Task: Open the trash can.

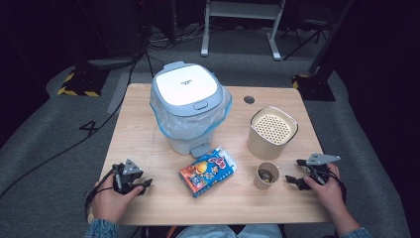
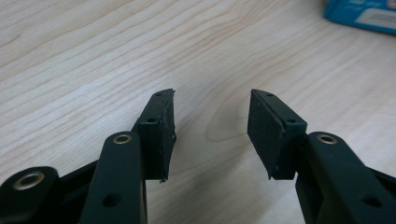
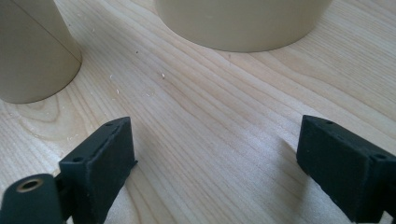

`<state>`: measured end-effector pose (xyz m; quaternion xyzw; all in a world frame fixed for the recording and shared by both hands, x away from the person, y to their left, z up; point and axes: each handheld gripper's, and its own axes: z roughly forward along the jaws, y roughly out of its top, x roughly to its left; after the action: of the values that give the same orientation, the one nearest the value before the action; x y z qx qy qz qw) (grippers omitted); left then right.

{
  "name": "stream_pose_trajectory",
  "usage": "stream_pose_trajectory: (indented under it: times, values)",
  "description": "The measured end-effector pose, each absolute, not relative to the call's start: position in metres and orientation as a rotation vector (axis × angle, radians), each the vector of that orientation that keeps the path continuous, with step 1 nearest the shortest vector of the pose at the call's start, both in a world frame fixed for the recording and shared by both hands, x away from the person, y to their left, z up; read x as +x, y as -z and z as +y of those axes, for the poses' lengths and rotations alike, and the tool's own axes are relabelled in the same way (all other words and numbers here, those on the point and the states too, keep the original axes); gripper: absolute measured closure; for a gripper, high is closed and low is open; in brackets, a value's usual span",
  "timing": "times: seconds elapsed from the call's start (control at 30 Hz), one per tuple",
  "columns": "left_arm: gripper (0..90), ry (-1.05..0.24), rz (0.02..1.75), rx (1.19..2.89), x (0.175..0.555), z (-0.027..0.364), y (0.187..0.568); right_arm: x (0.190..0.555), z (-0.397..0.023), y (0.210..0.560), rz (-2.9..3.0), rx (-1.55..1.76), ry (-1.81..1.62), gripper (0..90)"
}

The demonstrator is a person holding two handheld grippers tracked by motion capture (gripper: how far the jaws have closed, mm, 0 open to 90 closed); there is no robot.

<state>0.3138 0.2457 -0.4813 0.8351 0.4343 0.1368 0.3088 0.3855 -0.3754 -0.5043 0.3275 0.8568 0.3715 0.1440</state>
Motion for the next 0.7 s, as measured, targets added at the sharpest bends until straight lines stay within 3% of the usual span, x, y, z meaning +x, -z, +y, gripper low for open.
stream_pose_trajectory:
  times: [0.4,0.7]
  values:
    - [57.9,-0.384,1.028,2.135,0.300,0.235,0.428,0.385,-0.375,0.504,2.469,0.944,-1.069,11.2]
    - [68.0,-0.351,0.763,2.090,0.308,0.213,0.383,0.385,-0.375,0.504,2.468,0.943,-1.069,11.2]
